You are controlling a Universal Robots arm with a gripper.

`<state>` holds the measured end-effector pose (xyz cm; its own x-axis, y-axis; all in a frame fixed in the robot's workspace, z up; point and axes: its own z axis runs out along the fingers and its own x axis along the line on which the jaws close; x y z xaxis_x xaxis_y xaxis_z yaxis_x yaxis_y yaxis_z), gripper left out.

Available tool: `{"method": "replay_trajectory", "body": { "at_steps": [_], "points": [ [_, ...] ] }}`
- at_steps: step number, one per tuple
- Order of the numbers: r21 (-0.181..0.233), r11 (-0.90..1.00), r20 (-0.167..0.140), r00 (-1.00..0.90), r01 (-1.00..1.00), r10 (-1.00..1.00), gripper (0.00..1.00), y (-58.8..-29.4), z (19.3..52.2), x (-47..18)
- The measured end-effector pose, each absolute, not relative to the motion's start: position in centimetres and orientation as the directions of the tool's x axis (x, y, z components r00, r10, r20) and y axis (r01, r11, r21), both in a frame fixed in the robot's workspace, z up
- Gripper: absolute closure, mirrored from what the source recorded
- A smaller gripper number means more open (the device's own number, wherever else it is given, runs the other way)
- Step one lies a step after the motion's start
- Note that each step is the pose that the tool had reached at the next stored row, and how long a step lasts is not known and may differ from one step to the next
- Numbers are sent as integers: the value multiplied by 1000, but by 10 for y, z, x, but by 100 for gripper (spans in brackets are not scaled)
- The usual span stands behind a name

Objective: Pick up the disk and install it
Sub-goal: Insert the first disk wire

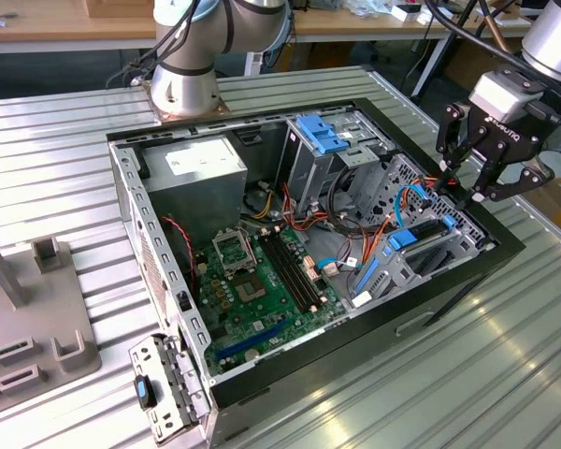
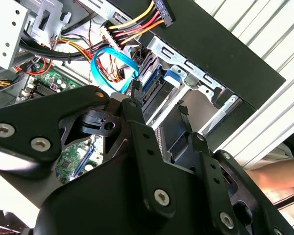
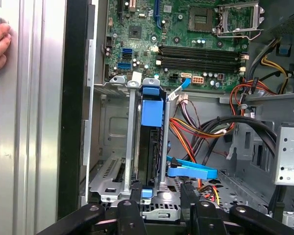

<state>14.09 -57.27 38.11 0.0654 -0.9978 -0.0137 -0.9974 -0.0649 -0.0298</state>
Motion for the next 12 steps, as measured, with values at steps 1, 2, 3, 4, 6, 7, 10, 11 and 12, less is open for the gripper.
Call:
{"method": "replay_trajectory", "body": {
  "at_steps": [1, 2, 3, 4, 6, 7, 10, 11, 12],
  "points": [
    [-30, -65, -14, 65, -997, -998, 56, -573, 381, 141],
    [-30, -65, -14, 65, -997, -998, 56, -573, 381, 141],
    [-30, -66, -14, 66, -997, -998, 56, -573, 381, 141],
    [-30, -72, -14, 72, -997, -997, 56, -573, 381, 141],
    [-30, -87, -14, 88, -996, -996, 56, -573, 381, 141],
    [-30, -90, -14, 90, -996, -996, 56, -573, 381, 141],
    [-30, -90, -14, 90, -996, -996, 56, -573, 381, 141],
    [-30, -90, -14, 91, -995, -996, 56, -572, 381, 141],
    [-30, -94, -14, 94, -995, -995, 56, -572, 381, 142]
  ]
}}
